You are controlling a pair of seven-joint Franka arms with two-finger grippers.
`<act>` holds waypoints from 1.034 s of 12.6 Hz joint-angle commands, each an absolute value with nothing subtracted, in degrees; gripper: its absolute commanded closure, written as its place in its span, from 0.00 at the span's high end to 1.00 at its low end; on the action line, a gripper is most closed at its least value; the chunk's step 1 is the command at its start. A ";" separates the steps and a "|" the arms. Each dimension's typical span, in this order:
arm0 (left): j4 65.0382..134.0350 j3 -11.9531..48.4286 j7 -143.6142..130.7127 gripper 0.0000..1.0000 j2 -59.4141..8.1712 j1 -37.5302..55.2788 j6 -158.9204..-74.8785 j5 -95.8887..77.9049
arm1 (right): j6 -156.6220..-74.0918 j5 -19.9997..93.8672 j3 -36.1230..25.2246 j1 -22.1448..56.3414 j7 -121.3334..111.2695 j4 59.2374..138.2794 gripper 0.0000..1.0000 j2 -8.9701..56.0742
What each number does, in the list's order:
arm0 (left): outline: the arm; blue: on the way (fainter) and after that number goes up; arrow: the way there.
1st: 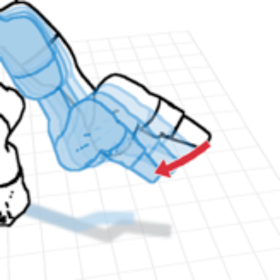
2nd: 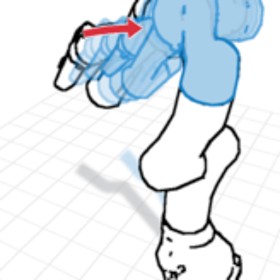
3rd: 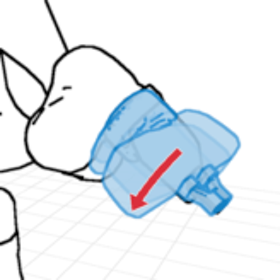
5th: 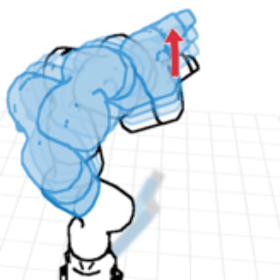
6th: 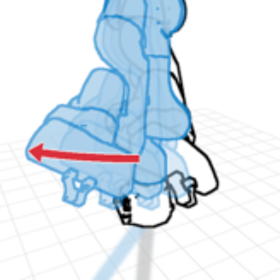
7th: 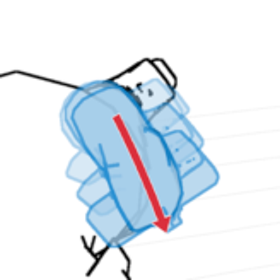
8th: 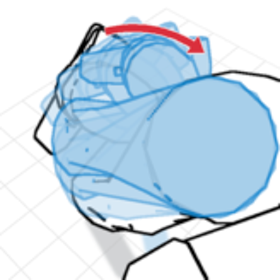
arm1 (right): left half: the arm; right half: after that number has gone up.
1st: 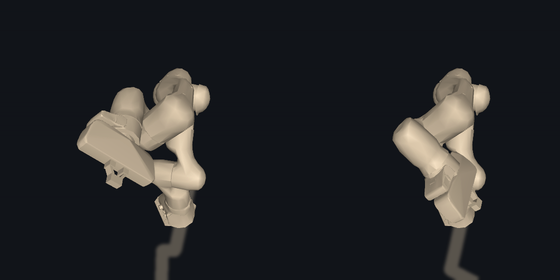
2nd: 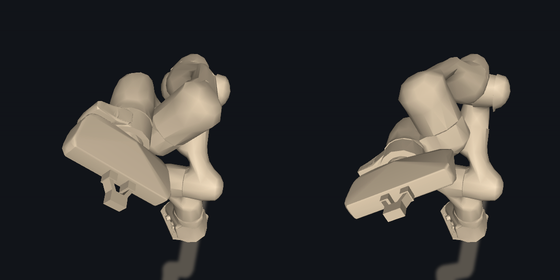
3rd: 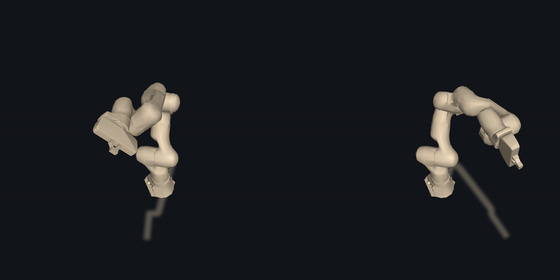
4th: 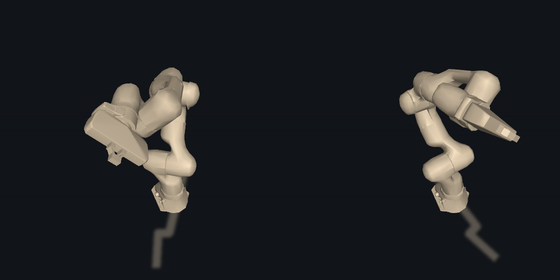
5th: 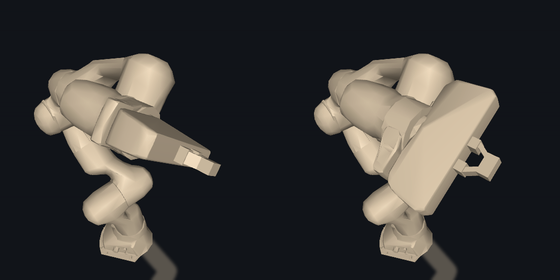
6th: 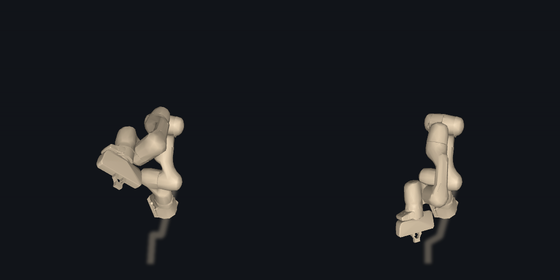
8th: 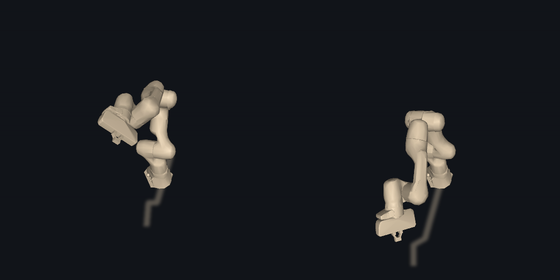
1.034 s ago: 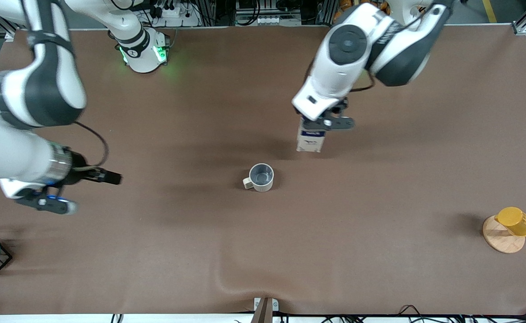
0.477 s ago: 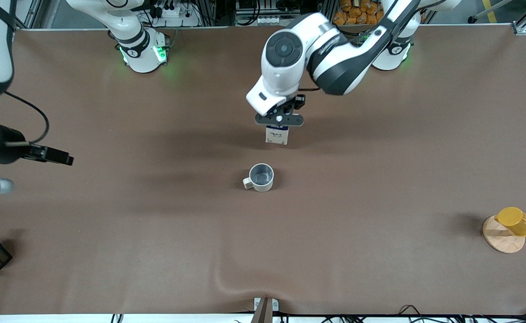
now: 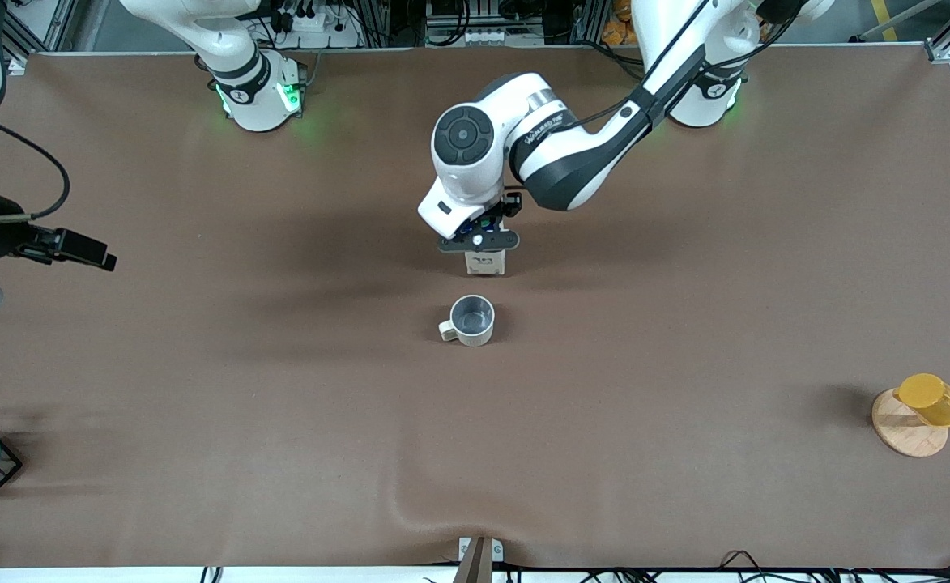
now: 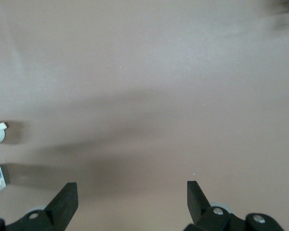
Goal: Place milk next to cup
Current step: 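Carry the milk carton with the left gripper beside the white mug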
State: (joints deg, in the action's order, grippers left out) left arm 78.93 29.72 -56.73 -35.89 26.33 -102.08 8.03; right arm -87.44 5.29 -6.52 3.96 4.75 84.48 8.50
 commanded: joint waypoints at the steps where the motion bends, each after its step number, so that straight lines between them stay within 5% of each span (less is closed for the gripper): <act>1: 74.71 29.36 -57.48 0.57 -38.49 27.07 -101.86 9.75 | -89.03 4.39 -5.27 2.46 2.73 90.34 1.00 3.27; 9: 74.79 28.21 -56.95 0.62 -39.11 27.42 -104.77 9.93 | -88.24 4.31 -5.27 -4.39 -12.20 91.06 1.00 2.02; 10: 74.88 28.21 -56.95 0.70 -38.85 27.33 -104.77 9.93 | -88.16 4.31 -5.27 -4.39 -12.22 91.05 1.00 1.93; 11: 75.14 28.21 -57.04 1.00 -38.59 27.42 -104.59 10.28 | -87.55 4.31 -5.27 -4.39 -11.61 91.05 1.00 1.85; 13: 75.23 28.30 -57.13 1.00 -36.66 27.51 -103.80 12.12 | -87.63 4.31 -5.19 -4.39 -10.56 91.05 1.00 1.15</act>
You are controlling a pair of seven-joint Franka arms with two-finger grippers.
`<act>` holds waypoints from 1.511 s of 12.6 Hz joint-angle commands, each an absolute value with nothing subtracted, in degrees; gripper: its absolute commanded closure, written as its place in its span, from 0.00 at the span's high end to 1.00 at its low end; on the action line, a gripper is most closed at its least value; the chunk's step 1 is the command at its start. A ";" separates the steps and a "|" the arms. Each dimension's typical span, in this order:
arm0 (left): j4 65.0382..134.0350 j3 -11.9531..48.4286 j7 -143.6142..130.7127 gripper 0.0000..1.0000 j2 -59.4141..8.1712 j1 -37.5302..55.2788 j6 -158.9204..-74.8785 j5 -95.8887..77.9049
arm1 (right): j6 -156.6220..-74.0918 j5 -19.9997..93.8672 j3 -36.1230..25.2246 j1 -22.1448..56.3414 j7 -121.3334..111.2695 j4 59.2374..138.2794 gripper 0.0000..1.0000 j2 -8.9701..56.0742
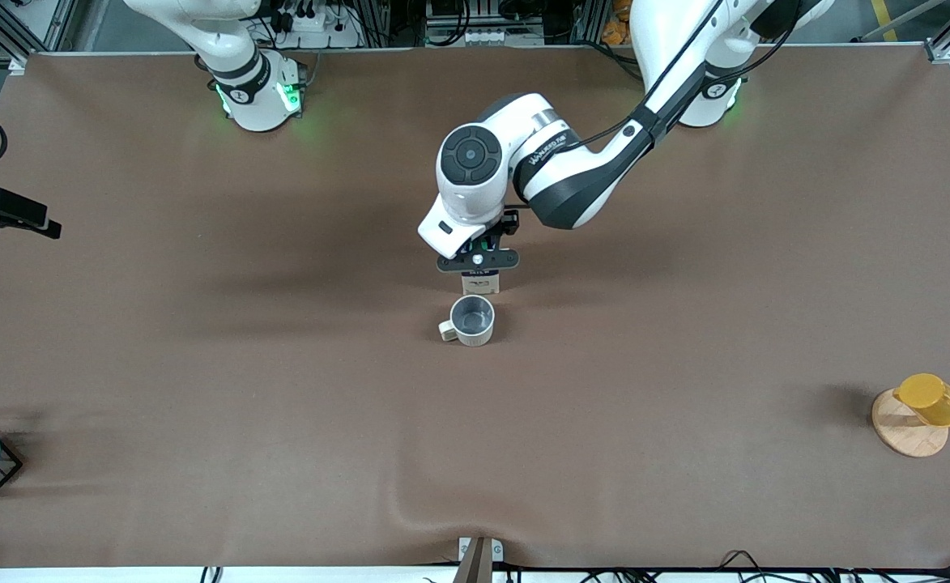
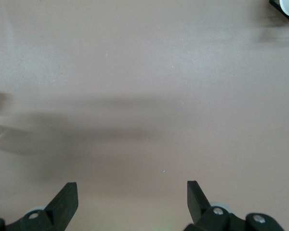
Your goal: Place milk next to cup
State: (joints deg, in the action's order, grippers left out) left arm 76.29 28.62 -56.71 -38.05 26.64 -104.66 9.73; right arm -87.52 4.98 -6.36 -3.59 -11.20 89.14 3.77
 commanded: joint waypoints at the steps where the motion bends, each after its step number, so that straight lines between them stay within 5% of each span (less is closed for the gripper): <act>1: 75.15 28.30 -57.22 1.00 -34.04 27.51 -102.06 11.87 | -87.63 4.31 -5.19 -4.39 -10.37 91.05 1.00 1.06; 9: 75.23 28.48 -54.68 1.00 -13.46 9.95 -90.89 11.16 | -85.70 2.37 -4.75 -3.26 -5.55 91.14 1.00 -1.67; 19: 75.15 28.56 -30.69 1.00 -6.24 -9.22 -84.73 6.86 | -84.81 2.37 -4.66 -2.20 -4.92 91.23 1.00 -2.37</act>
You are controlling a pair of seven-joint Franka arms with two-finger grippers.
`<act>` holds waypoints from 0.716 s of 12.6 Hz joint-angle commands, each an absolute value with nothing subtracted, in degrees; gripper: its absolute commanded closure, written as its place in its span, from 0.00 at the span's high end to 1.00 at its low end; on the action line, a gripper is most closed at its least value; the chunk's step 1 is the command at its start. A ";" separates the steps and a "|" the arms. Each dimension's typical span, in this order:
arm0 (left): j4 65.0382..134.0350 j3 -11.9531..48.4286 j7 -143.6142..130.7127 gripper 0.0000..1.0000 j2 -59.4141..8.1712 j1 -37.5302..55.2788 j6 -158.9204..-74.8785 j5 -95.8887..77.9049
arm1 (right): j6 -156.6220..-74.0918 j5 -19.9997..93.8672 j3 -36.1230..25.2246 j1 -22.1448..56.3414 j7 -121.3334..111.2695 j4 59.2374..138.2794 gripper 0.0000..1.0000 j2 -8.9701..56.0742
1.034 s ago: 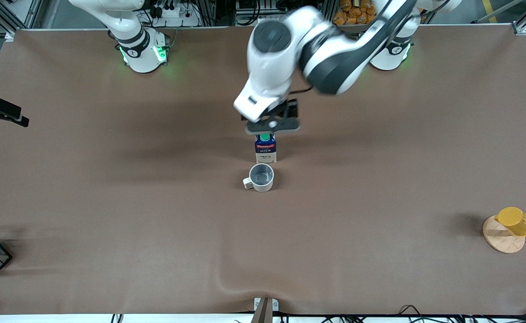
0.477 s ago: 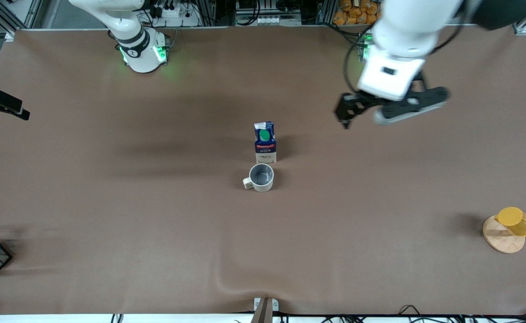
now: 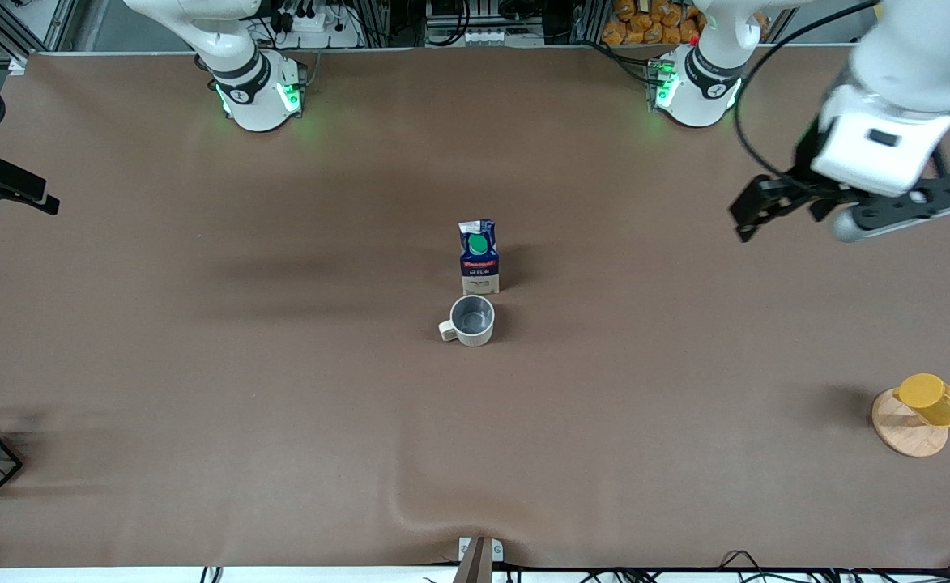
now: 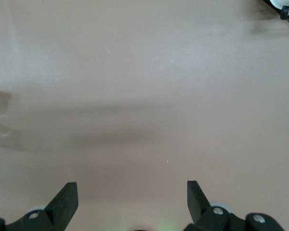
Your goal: Place milk next to cup
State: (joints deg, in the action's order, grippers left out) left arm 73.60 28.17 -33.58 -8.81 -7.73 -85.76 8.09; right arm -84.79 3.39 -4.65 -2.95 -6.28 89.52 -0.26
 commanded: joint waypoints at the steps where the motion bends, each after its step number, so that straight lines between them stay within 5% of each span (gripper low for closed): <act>1: 75.15 28.56 -29.37 1.00 -5.98 -9.75 -84.03 6.86 | -84.81 2.37 -4.66 -2.20 -4.92 91.23 1.00 -2.29; 9: 75.32 28.56 -23.20 1.00 -1.23 -12.57 -77.26 4.92 | -84.73 2.37 -4.66 -2.02 -4.92 91.23 1.00 -2.20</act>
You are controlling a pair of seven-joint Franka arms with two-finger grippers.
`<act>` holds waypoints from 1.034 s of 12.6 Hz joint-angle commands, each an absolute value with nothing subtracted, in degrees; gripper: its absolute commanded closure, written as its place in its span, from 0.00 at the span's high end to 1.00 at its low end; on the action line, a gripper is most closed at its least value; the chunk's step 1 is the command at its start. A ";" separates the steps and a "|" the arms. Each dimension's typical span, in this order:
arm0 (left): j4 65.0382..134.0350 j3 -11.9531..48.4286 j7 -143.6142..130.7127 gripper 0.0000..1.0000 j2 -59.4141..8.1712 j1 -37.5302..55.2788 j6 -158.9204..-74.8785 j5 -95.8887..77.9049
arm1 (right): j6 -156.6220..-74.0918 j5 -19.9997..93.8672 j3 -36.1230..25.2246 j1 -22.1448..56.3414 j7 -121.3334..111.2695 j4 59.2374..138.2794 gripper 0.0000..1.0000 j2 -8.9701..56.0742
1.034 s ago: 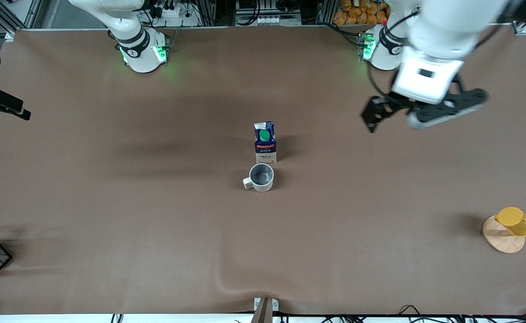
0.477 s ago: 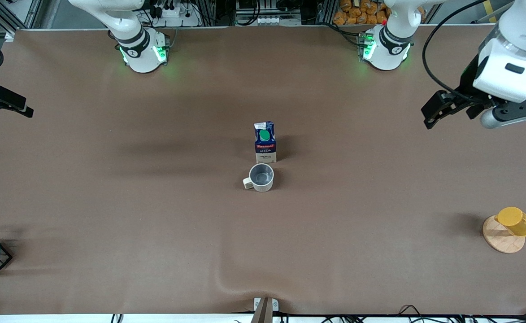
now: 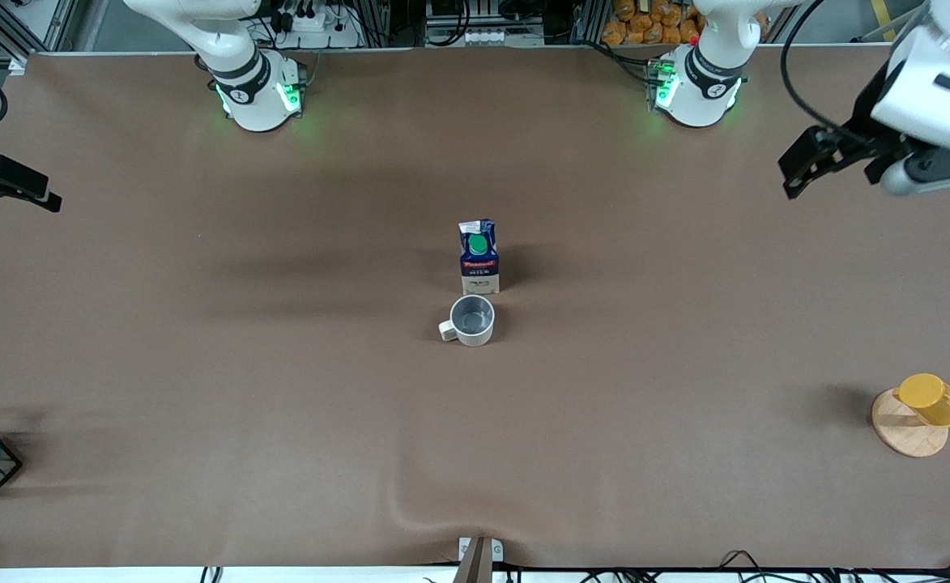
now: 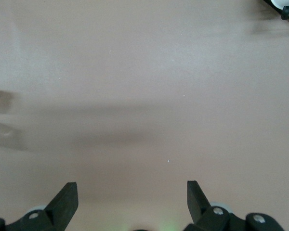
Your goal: Place milk next to cup
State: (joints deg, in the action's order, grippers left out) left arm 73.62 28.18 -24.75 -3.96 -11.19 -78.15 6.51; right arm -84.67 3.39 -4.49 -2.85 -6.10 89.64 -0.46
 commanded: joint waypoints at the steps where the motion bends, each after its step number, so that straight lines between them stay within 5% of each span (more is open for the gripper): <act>1: 75.50 28.56 -23.03 1.00 -1.06 -12.57 -77.26 4.75 | -84.73 2.37 -4.66 -2.02 -4.92 91.23 1.00 -2.20; 4: 78.03 27.95 -20.84 1.00 0.43 -14.85 -77.34 -0.34 | -84.81 2.37 -4.66 -2.02 -4.92 91.23 1.00 -2.20; 9: 83.47 8.55 -16.35 1.00 0.70 -1.08 -80.57 -0.70 | -84.73 2.37 -4.66 -1.93 -4.92 91.23 1.00 -2.20; 13: 87.63 5.71 -16.35 1.00 0.70 1.32 -83.49 -0.18 | -84.73 2.37 -4.66 -1.93 -4.92 91.23 1.00 -2.20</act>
State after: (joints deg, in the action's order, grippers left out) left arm 84.74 6.77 -16.93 -1.52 0.28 -82.08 0.50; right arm -84.66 3.39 -4.43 -2.78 -6.07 89.68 -0.46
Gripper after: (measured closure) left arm 0.000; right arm 0.000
